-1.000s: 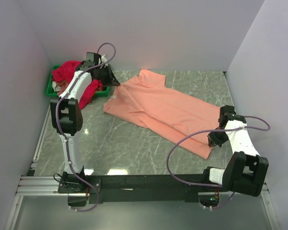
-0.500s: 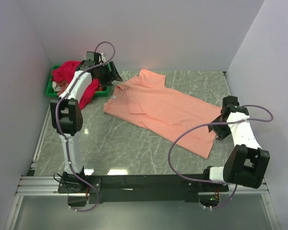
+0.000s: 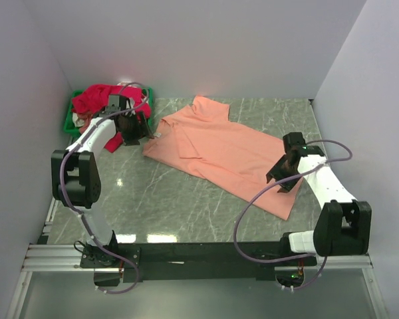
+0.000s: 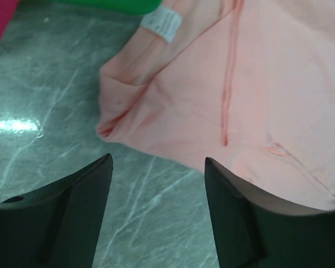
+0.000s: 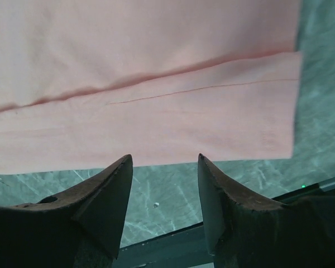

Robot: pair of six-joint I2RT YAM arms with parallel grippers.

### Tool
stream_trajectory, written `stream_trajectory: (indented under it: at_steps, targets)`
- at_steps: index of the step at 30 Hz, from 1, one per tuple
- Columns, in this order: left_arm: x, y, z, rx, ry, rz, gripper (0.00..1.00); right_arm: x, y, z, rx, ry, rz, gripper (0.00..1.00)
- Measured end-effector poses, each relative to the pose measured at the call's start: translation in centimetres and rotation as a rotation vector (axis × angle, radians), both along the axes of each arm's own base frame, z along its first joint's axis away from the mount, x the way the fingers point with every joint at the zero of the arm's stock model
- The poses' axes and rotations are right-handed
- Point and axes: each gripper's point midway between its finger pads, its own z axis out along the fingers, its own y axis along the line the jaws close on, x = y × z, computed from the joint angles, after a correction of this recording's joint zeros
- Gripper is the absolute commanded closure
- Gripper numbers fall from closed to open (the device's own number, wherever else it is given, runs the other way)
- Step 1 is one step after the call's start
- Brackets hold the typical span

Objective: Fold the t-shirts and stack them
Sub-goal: Fold the tshirt

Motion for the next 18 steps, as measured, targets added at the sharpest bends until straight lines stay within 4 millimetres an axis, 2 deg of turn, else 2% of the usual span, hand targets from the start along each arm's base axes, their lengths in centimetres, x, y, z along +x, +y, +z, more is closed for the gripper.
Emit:
stream_trajectory:
  at_steps: [3, 7, 18]
  targets:
    - [-0.6, 0.8, -1.2, 0.014, 0.033, 0.020, 0.32, 0.2, 1.4, -1.3, 0.030, 0.042, 0.021, 0.43]
    - [-0.5, 1.1, -2.0, 0.036, 0.045, 0.028, 0.35, 0.3, 2.4, -2.8, 0.060, 0.084, 0.024, 0.43]
    - [-0.3, 1.7, -6.1, 0.076, 0.119, 0.030, 0.47, 0.0, 2.8, -5.5, 0.077, 0.169, 0.003, 0.43]
